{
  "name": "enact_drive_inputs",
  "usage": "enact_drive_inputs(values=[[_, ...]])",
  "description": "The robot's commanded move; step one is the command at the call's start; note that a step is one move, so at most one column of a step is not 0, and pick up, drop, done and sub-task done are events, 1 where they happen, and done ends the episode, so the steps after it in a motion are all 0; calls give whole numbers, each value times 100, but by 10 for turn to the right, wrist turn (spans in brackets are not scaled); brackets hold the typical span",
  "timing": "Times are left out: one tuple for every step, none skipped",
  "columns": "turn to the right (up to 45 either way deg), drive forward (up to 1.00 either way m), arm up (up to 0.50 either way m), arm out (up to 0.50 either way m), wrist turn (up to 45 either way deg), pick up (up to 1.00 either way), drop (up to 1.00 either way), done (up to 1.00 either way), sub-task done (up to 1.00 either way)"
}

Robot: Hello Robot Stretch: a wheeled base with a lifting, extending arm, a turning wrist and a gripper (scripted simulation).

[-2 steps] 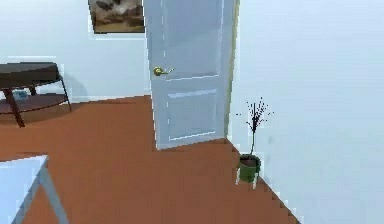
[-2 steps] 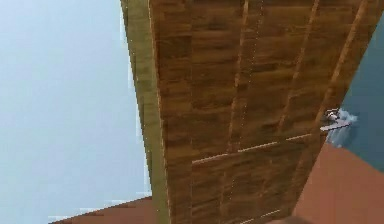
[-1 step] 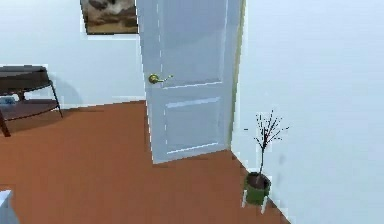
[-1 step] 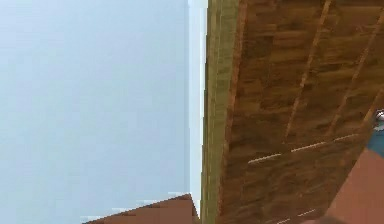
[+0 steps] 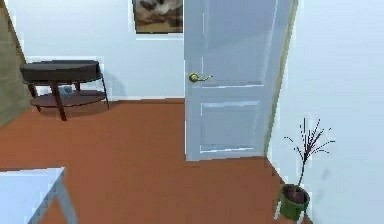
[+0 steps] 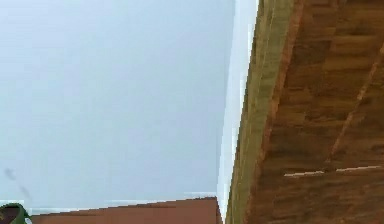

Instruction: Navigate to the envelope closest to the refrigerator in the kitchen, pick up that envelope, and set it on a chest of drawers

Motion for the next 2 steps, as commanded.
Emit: enact_drive_inputs(values=[[0, 100, 0, 0, 0, 0, 0, 0, 0], [-240, 0, 0, 0, 0, 0, 0, 0, 0]])
